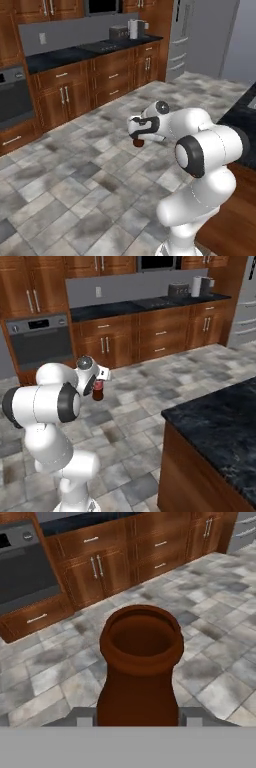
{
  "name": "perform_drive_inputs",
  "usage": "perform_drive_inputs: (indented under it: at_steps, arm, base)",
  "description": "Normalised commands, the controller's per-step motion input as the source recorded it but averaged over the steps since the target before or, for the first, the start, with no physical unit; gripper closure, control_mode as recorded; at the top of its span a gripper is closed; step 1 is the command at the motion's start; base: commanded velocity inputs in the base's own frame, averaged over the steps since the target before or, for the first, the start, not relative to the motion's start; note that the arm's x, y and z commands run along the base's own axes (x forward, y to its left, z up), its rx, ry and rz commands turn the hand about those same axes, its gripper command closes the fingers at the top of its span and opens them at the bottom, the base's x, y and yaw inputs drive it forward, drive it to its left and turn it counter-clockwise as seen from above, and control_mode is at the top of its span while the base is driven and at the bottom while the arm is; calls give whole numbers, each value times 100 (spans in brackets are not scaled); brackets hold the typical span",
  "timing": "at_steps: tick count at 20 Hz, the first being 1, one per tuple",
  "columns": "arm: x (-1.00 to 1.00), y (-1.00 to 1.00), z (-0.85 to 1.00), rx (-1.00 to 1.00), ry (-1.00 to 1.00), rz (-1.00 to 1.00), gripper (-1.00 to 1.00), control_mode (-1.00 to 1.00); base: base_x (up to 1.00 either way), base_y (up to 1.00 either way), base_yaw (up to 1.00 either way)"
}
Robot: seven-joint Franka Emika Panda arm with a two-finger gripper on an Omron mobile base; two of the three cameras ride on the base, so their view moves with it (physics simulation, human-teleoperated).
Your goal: Place the large bottle from the dining counter next to the other large bottle outside the sink, and place the small bottle from the dining counter next to the other small bottle inside the sink.
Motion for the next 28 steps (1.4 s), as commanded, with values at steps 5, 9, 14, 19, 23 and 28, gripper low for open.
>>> perform_drive_inputs:
  at_steps: [5,9,14,19,23,28]
  arm:
    - [0,0,0,0,0,0,100,100]
    - [0,0,0,0,0,0,100,100]
    - [0,0,0,0,0,0,100,100]
    - [0,0,0,0,0,0,100,100]
    - [0,0,0,0,0,0,100,100]
    - [0,0,0,0,0,0,100,100]
  base:
    - [66,78,-48]
    - [73,78,-48]
    - [72,78,-51]
    - [55,70,-56]
    - [49,68,-58]
    - [64,61,-58]
